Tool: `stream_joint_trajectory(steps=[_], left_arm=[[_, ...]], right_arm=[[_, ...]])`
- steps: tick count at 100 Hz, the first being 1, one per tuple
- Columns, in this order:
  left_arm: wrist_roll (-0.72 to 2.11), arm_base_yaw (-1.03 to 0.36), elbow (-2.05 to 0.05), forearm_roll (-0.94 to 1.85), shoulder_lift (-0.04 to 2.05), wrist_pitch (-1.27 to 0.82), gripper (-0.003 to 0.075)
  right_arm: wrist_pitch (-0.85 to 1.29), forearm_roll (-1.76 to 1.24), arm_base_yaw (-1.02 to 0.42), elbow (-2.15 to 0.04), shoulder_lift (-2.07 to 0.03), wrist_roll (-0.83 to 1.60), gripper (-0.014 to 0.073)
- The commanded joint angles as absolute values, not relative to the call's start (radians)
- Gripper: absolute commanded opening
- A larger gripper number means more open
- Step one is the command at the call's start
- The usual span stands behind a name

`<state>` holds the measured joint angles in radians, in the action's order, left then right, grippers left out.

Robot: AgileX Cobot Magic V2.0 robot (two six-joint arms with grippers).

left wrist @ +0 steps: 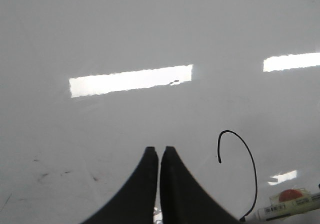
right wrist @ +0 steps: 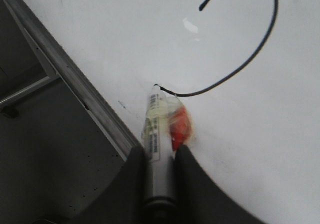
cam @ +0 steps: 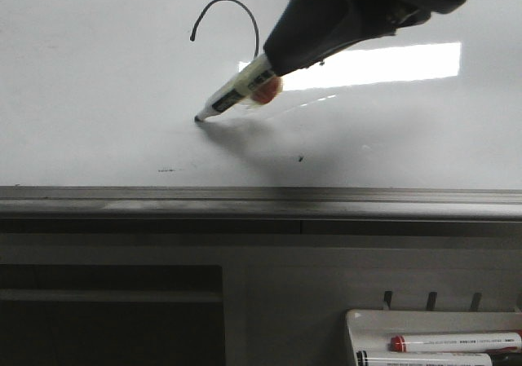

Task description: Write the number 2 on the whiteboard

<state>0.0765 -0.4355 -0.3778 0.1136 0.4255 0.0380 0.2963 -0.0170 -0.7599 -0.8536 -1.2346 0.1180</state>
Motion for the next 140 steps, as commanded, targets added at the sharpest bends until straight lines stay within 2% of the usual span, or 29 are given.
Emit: stream_joint_trajectory(steps=[1,45,63,77,86,101,106,126,140], left_arm=[[0.068,-0.433,-0.407,0.123,0.435,0.116,-0.0020],[0.068,-0.433,-0.407,0.111,0.435,0.112,-0.0020],[0.068,-0.433,-0.407,0.111,0.435,0.105,-0.0020],[0.078,-0.451,-0.407,0.100,0.435,0.093,-0.0015],[0.080,-0.492,-0.407,0.000,0.439,0.067,0.0059],[0.080,-0.620,-0.407,-0.092,0.485,0.027,0.0317],[0.080,-0.666,-0.407,-0.126,0.513,0.035,0.0370],[0.080,-0.841,-0.407,-0.337,0.680,0.055,0.0384],[0.080,-0.872,-0.407,-0.412,0.824,0.149,0.0365]], right_arm=[[0.240,0.000,-0.757,-0.884,-1.240,0.117,-0.0059],[0.357,0.000,-0.632,-0.753,-1.056,0.082,-0.0058],[0.340,0.000,-0.650,-0.744,-1.020,0.073,-0.0059],[0.338,0.000,-0.735,-0.768,-0.984,0.077,-0.0060],[0.394,0.026,-0.795,-0.805,-0.986,0.087,-0.0060],[0.442,0.027,-0.873,-0.856,-1.021,0.119,-0.0061],[0.469,0.027,-0.889,-0.874,-1.040,0.119,-0.0061],[0.496,0.027,-0.939,-0.925,-1.097,0.120,-0.0061],[0.494,0.027,-0.983,-0.958,-1.112,0.120,-0.0061]])
